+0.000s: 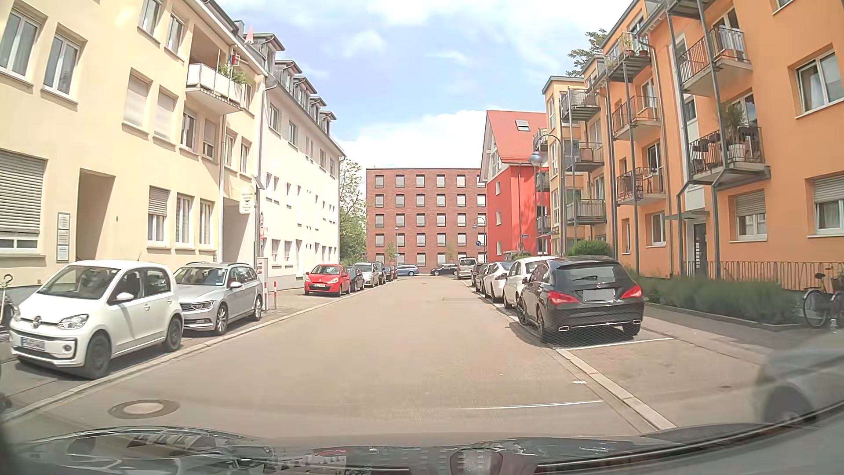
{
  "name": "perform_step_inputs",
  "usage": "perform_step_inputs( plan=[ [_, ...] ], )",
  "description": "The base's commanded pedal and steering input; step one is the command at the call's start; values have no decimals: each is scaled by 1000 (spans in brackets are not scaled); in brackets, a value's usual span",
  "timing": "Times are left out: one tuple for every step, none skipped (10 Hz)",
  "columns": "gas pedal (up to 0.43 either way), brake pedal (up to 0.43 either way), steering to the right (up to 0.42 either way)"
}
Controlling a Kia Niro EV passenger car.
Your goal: Follow the waypoints while adhering to traffic rules and regulations
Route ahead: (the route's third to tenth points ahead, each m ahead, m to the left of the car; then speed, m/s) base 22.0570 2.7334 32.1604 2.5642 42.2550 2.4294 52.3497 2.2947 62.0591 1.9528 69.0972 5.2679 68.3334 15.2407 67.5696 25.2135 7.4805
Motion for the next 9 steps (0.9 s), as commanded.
perform_step_inputs(
  plan=[
    [39, 0, -1],
    [39, 0, -1],
    [39, 0, -1],
    [39, 0, -1],
    [39, 0, -1],
    [39, 0, -1],
    [39, 0, -1],
    [39, 0, -1],
    [39, 0, -1]
  ],
)
